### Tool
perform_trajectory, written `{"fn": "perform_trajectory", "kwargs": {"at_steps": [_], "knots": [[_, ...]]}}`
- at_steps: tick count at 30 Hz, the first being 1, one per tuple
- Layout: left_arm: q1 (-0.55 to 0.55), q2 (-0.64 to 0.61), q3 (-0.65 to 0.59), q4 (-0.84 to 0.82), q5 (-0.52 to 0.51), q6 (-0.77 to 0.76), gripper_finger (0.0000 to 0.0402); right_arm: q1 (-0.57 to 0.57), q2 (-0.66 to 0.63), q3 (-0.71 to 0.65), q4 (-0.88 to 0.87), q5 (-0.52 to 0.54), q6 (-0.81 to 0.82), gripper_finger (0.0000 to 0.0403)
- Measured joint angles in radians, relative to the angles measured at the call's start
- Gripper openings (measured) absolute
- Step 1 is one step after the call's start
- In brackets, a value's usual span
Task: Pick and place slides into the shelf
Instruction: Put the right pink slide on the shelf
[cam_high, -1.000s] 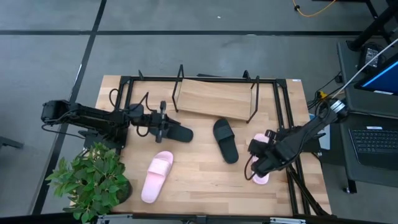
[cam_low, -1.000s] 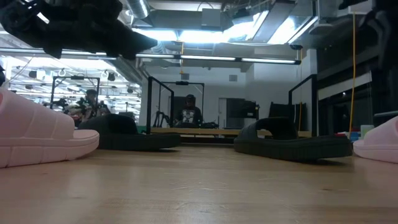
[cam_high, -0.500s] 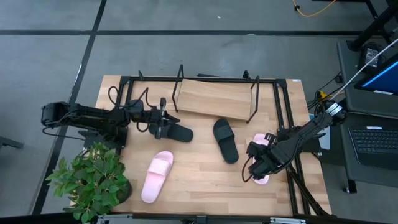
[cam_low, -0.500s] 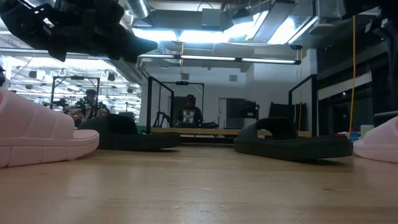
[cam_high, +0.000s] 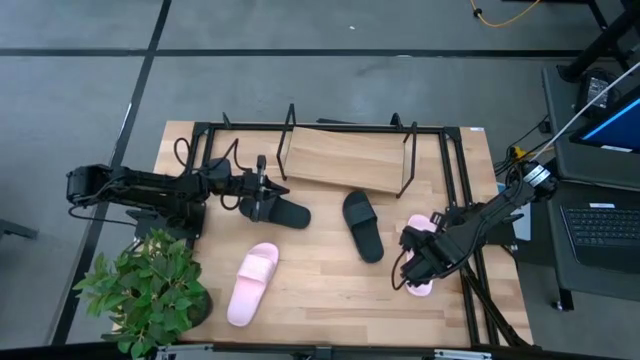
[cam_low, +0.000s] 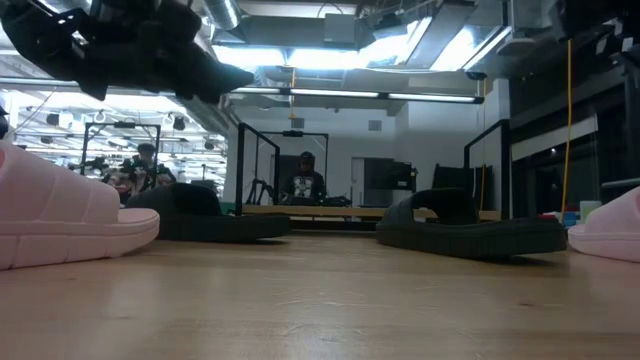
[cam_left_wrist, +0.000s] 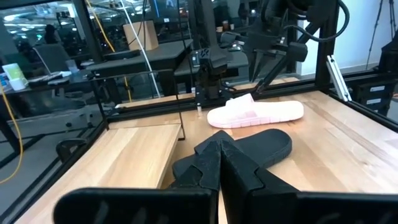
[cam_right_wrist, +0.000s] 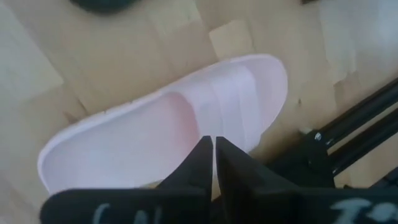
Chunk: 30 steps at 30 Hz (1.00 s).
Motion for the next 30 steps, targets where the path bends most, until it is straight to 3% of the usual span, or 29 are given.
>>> {"fn": "perform_trajectory", "kwargs": {"at_steps": [4,16,30], "knots": [[0.0,0.0,0.0,-0.021,0.0,0.001,0.0,-0.001,0.0,0.0,-0.006,-0.005,-0.014,0.0047],[0.0,0.0,0.0,-0.019,0.0,0.051,0.0,-0.004,0.0,0.0,-0.005,-0.005,-0.067,0.0171],[0.0,0.0,0.0,-0.019,-0.001,0.052,0.0,-0.004,0.0,-0.001,0.012,0.005,-0.047,0.0158]]}}
